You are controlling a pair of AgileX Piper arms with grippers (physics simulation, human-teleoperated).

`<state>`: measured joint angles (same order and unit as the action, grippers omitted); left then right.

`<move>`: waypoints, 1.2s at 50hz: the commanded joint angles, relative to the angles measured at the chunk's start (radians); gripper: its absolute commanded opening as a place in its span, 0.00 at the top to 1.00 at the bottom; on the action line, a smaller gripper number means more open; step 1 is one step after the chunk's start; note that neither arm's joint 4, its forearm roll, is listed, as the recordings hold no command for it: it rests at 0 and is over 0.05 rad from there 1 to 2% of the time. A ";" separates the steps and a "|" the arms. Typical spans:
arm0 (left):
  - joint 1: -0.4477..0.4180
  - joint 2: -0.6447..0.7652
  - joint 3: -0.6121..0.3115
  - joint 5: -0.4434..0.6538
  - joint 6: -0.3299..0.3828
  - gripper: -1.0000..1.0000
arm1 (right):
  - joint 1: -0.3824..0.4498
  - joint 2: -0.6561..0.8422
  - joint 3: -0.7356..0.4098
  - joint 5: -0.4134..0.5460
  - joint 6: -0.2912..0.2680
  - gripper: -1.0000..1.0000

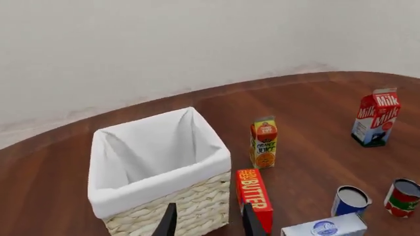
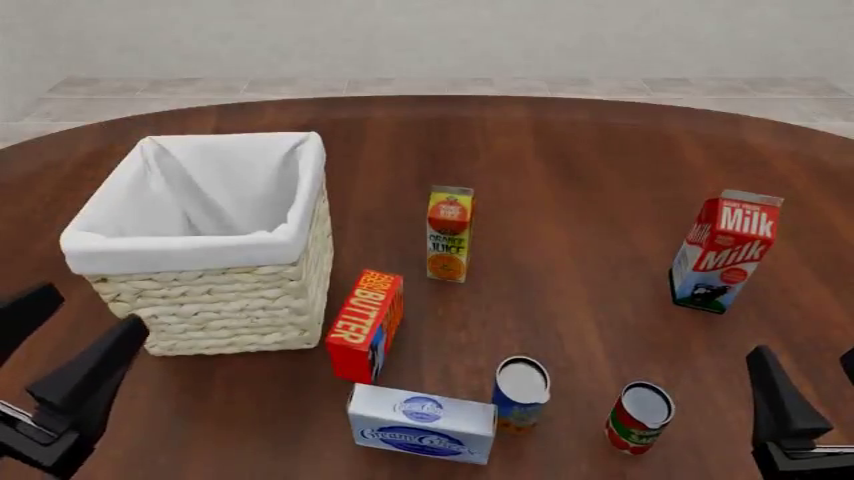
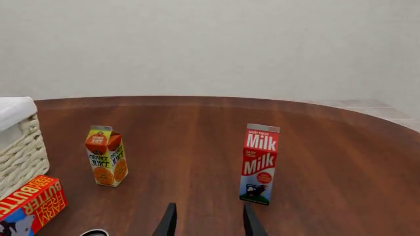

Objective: Pick up the tomato sauce, and put it in the basket.

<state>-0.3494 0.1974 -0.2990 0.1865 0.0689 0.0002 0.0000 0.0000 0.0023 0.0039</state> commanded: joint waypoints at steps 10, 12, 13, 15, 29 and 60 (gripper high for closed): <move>-0.235 0.223 -0.152 -0.021 0.030 0.00 | -0.001 0.002 0.000 -0.002 -0.002 0.00; -0.245 0.241 -0.163 -0.037 0.045 0.00 | -0.001 0.002 0.000 -0.002 -0.002 0.00; -0.256 0.263 -0.167 -0.045 0.060 0.00 | -0.001 0.002 0.000 -0.002 -0.001 0.00; -0.262 0.290 -0.187 -0.040 0.045 0.00 | 0.000 0.002 0.000 -0.002 -0.002 0.00; -0.356 0.474 -0.224 -0.110 0.085 0.00 | 0.000 0.002 0.000 -0.002 -0.001 0.00; -0.507 0.844 -0.420 -0.097 0.000 0.00 | -0.001 0.002 0.000 -0.002 -0.001 0.00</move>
<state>-0.8177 0.9240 -0.6668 0.0945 0.0995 0.0001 0.0000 0.0000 0.0023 0.0039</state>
